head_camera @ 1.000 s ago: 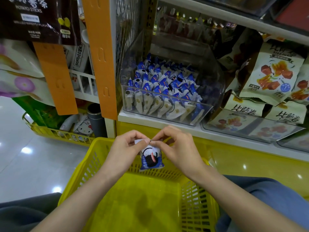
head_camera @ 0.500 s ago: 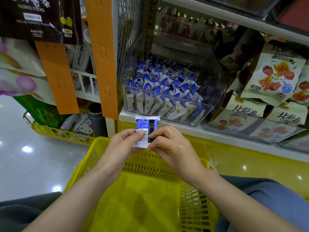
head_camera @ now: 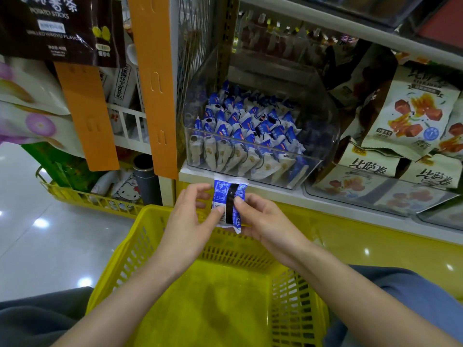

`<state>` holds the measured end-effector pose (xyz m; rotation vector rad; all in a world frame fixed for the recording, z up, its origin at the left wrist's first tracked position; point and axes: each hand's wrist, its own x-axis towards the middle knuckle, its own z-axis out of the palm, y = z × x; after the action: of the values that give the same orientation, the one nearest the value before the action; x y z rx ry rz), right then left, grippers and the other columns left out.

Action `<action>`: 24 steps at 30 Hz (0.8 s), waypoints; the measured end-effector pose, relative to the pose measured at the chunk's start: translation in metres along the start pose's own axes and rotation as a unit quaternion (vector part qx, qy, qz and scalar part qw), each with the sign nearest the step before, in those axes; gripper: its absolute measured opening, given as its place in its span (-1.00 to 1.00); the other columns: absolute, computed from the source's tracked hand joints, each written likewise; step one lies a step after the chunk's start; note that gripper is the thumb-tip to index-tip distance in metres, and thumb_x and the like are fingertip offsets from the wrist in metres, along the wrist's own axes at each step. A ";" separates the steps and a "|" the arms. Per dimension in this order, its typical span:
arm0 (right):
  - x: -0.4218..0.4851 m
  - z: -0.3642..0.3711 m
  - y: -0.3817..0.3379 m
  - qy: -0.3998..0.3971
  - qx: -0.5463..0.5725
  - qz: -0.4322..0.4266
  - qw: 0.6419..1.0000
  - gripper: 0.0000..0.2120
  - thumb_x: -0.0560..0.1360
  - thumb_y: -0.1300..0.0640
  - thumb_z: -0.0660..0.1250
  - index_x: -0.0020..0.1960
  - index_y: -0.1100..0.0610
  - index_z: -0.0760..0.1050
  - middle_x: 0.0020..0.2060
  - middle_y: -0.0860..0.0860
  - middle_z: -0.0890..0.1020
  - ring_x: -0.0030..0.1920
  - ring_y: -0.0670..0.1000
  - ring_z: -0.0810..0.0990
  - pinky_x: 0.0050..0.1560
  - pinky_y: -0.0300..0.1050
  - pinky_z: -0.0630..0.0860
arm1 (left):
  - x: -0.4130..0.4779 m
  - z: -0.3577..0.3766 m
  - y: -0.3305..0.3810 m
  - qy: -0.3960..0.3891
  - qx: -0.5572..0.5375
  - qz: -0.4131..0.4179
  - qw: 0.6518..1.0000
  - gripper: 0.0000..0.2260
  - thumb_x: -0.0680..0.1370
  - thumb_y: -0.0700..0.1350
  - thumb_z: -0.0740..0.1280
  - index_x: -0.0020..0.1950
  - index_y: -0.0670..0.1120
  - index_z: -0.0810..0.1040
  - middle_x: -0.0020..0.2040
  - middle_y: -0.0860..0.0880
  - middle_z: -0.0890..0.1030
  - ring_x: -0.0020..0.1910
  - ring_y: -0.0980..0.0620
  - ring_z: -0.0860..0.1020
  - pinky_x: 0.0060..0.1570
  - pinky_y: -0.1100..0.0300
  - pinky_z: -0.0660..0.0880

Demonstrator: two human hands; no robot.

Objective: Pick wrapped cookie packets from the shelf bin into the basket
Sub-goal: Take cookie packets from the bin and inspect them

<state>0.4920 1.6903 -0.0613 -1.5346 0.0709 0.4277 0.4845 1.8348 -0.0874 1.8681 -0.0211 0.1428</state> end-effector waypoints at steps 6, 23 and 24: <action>-0.002 0.003 0.005 -0.003 0.004 -0.014 1.000 -0.91 0.53 0.15 0.27 -0.06 0.14 0.36 -0.14 0.08 0.63 -0.27 -0.11 0.61 -0.24 -0.23 0.56 | -0.007 0.003 0.002 -0.010 0.011 0.019 1.000 -0.62 0.40 -0.09 0.45 0.09 0.18 0.39 0.00 0.16 0.54 -0.13 0.22 0.52 -0.22 0.37 0.48; 0.003 0.010 0.018 -0.029 -0.112 -0.104 0.988 -0.67 0.47 0.23 0.34 0.12 -0.10 0.41 0.06 0.15 0.57 -0.11 0.05 0.58 -0.07 0.04 0.59 | -0.006 -0.006 -0.008 -0.002 0.165 0.091 0.982 -0.88 0.60 -0.11 0.15 0.05 -0.03 0.47 -0.24 0.05 0.55 -0.31 0.15 0.49 -0.34 0.35 0.36; 0.004 0.010 0.018 -0.021 -0.135 -0.114 0.984 -0.66 0.47 0.22 0.35 0.14 -0.11 0.40 0.05 0.11 0.58 -0.09 0.07 0.58 -0.01 0.07 0.59 | -0.005 -0.005 -0.007 -0.009 0.152 0.083 0.985 -0.88 0.60 -0.13 0.15 0.03 -0.03 0.48 -0.25 0.06 0.55 -0.29 0.18 0.51 -0.34 0.37 0.37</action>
<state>0.4876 1.7002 -0.0793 -1.7754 -0.2022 0.2939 0.4801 1.8417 -0.0935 2.1724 -0.1778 0.2559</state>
